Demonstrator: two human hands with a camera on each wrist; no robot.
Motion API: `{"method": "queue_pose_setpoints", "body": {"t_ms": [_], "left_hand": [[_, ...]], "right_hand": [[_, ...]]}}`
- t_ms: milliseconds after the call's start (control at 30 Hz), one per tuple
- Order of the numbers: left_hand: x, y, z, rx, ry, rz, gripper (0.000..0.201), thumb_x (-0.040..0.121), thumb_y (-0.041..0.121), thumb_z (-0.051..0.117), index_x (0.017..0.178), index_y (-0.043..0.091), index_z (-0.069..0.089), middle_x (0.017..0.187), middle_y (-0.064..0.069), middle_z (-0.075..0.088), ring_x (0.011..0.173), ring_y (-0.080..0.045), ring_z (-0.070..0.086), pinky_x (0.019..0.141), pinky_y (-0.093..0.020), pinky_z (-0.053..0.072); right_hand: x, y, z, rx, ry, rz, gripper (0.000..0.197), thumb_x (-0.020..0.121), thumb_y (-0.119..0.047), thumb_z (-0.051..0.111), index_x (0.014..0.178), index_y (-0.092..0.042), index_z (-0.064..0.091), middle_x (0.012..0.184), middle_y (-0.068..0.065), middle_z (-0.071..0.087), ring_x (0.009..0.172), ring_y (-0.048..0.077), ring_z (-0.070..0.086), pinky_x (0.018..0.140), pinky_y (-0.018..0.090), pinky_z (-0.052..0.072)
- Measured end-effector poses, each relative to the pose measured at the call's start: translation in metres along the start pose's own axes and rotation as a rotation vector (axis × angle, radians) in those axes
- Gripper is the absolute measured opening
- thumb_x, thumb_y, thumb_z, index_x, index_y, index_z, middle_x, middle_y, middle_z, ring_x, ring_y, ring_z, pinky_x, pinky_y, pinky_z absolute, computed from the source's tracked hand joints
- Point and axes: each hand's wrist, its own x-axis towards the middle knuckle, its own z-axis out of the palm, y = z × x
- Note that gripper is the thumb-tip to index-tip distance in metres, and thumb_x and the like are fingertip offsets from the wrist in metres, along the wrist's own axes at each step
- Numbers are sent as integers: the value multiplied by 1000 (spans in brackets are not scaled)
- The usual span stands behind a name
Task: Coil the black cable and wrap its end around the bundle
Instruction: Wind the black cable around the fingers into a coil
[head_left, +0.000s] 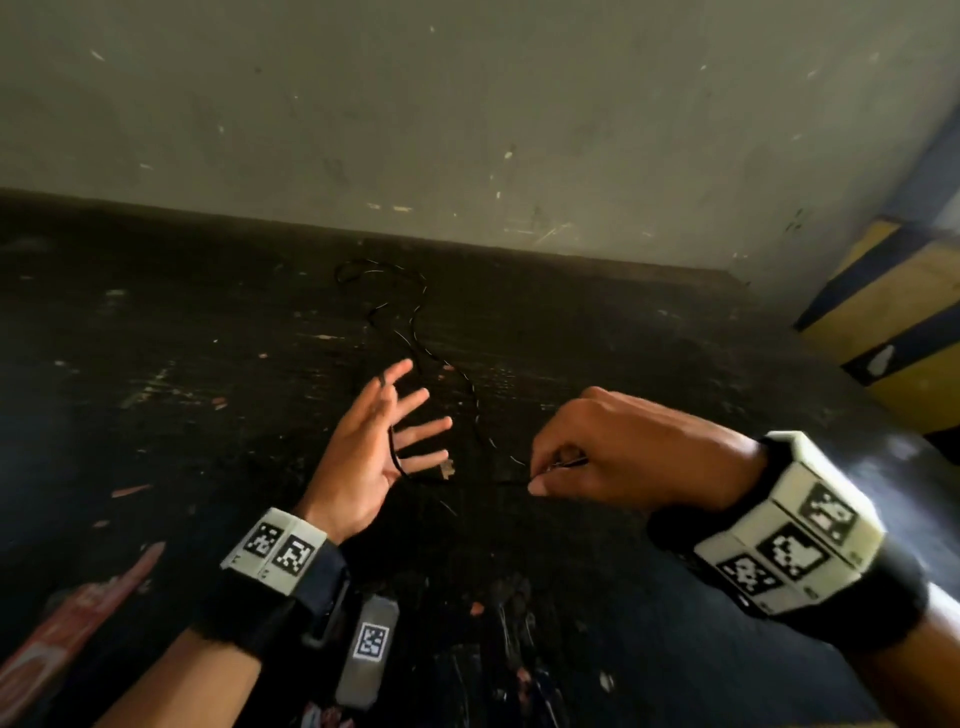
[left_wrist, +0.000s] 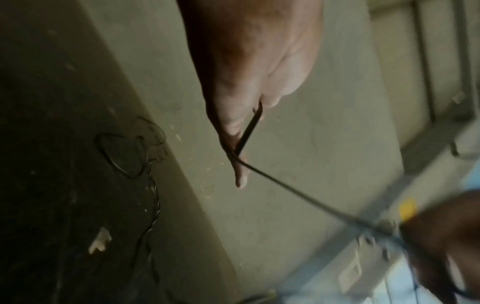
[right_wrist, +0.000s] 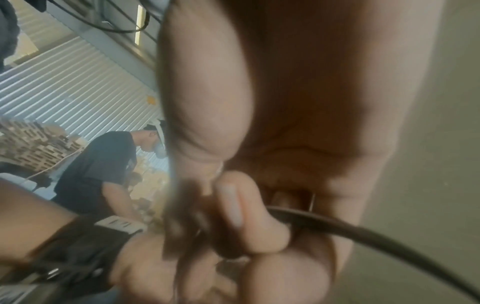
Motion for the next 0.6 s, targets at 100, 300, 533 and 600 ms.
{"method": "queue_pose_setpoints", "body": {"t_ms": [100, 300, 533, 600], "left_hand": [[4, 12, -16, -218, 52, -7, 35, 98, 34, 38, 131, 31, 48, 144, -22, 41, 108, -38, 65, 80, -54, 57], [-1, 12, -21, -31, 97, 4, 35, 98, 35, 39, 132, 36, 46, 152, -17, 31, 115, -35, 59, 79, -49, 58], [-27, -17, -1, 365, -124, -97, 37, 89, 45, 41, 124, 56, 45, 155, -4, 30, 116, -22, 60, 76, -51, 59], [-37, -18, 8, 371, -241, -142, 40, 88, 47, 41, 127, 54, 43, 152, 0, 35, 113, -23, 63, 74, -52, 59]], "right_hand": [[4, -4, 16, 26, -129, -48, 19, 88, -36, 59, 97, -24, 70, 94, -8, 69, 81, 6, 62, 77, 31, 52], [18, -10, 39, 101, -163, -93, 20, 89, -34, 57, 103, -24, 67, 103, -7, 68, 90, 6, 62, 84, 32, 52], [24, -22, -2, 38, 73, -171, 11, 84, -32, 63, 91, -25, 68, 88, -7, 69, 79, 8, 63, 73, 39, 54], [28, -16, -22, 16, 130, -140, 14, 80, -37, 67, 85, -24, 69, 77, -11, 64, 71, 3, 61, 68, 34, 54]]}}
